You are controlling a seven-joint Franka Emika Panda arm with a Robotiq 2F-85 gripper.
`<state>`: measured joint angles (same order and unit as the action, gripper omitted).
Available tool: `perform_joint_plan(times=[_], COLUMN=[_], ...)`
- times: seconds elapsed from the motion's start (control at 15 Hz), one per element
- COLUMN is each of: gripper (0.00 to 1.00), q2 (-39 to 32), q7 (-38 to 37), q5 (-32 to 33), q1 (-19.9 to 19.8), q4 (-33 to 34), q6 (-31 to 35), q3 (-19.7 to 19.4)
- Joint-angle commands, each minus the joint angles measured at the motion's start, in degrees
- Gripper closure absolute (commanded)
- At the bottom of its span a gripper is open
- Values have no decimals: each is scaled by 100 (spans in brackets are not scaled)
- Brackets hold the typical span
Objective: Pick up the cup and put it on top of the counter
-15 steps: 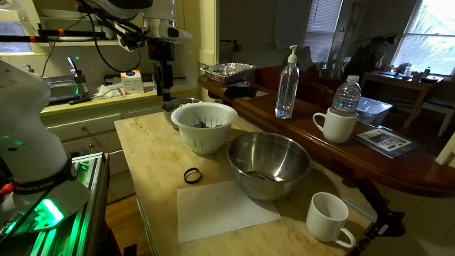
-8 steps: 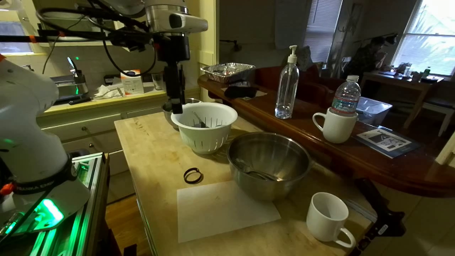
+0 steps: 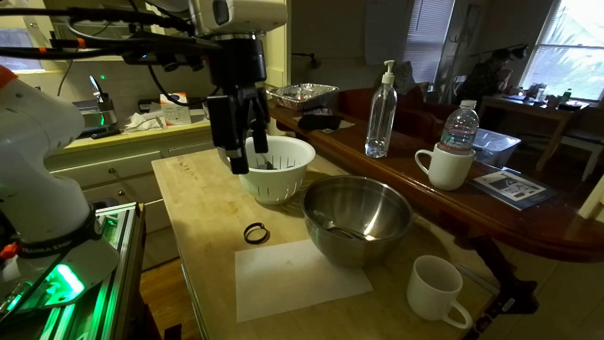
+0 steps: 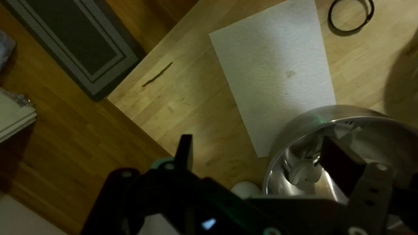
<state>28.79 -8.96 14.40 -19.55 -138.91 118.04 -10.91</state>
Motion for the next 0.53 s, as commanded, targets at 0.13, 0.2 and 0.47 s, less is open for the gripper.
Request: perform_joint_plan(times=[0.13, 0.2, 0.47], gripper=[0, 0, 0], q2=[-905, -1255, -2530], q7=[-917, -1009, -1557], q5=[57, 1, -325], q1=[-349, -429, -579], q4=[567, 826, 1947], q6=[636, 843, 1159], q3=[-218, -341, -708])
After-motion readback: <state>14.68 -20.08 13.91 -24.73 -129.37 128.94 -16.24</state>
